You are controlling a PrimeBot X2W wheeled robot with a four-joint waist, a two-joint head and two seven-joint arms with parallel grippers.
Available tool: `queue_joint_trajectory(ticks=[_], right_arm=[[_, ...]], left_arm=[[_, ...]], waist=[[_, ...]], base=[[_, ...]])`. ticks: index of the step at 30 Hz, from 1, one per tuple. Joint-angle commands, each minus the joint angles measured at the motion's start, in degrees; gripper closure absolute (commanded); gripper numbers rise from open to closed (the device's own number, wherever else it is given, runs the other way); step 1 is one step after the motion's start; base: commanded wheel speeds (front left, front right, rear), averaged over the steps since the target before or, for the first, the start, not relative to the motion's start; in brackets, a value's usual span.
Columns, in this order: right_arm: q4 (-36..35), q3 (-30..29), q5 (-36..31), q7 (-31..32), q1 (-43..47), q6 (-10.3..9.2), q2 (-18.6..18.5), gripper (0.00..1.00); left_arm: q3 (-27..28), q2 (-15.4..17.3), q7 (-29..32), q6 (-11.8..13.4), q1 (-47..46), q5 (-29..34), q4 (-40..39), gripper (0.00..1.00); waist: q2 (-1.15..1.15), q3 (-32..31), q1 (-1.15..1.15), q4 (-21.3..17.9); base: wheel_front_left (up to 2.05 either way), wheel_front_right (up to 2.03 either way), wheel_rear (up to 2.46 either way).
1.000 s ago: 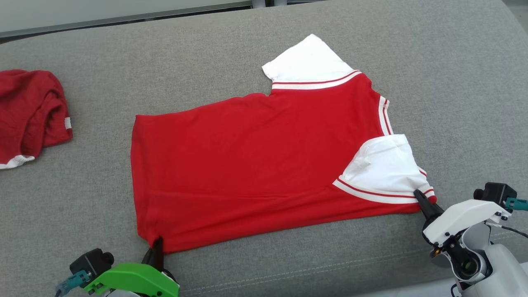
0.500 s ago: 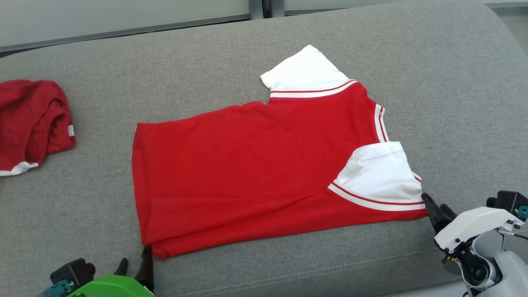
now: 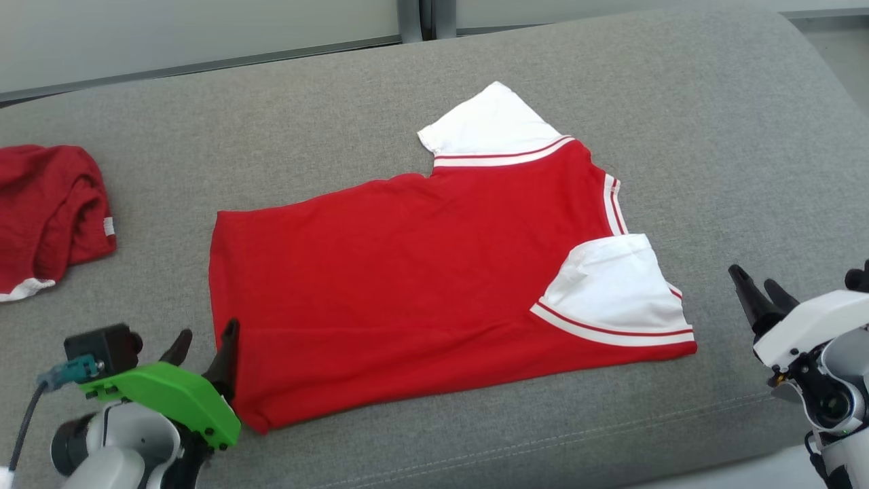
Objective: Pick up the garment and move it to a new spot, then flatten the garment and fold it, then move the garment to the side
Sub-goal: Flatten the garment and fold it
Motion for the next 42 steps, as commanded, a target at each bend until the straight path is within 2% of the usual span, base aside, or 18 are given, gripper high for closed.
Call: queue_joint_trajectory(ticks=[1,9,16,24,32,37,42], right_arm=[[-1.41,0.33,-1.07,1.09,-1.69,0.00,-0.60,0.00],[-5.78,2.52,-3.41,4.85,-7.64,0.00,-0.57,0.00],[-8.70,5.58,-4.33,6.73,-12.60,0.00,0.33,0.00],[-9.84,9.27,-4.09,7.55,-17.37,0.00,-0.12,0.00],[-8.87,11.81,-3.62,7.36,-21.53,0.00,-0.92,0.00],[-8.09,13.20,-2.97,6.61,-22.85,0.00,-1.46,0.00],[-7.43,13.86,-2.51,6.03,-23.76,0.00,-1.68,0.00]], left_arm=[[-0.96,1.34,1.87,-0.90,-3.59,1.46,0.33,0.00],[-3.19,3.71,8.38,-3.73,-15.62,4.18,4.79,0.00],[-2.57,7.11,14.09,-7.70,-25.97,4.15,11.86,0.00],[-2.78,9.84,21.71,-11.32,-32.73,2.01,16.77,0.00],[-5.44,11.82,29.00,-12.20,-36.50,3.11,18.53,0.00],[-6.00,12.66,31.08,-12.50,-36.55,2.54,18.67,0.00],[-5.80,11.89,30.75,-12.19,-35.71,1.88,18.46,0.00]], waist=[[0.00,1.11,0.00,-0.64],[0.00,5.07,0.00,-2.19],[0.00,9.80,0.00,-4.02],[0.00,14.11,0.00,-5.89],[0.00,15.90,0.00,-6.71],[0.00,16.51,0.00,-6.76],[0.00,16.74,0.00,-6.62]], base=[[0.00,0.00,0.00],[0.00,0.00,0.00],[0.00,0.00,0.00],[0.00,0.00,0.00],[0.00,0.00,0.00],[0.00,0.00,0.00],[0.00,0.00,0.00]])
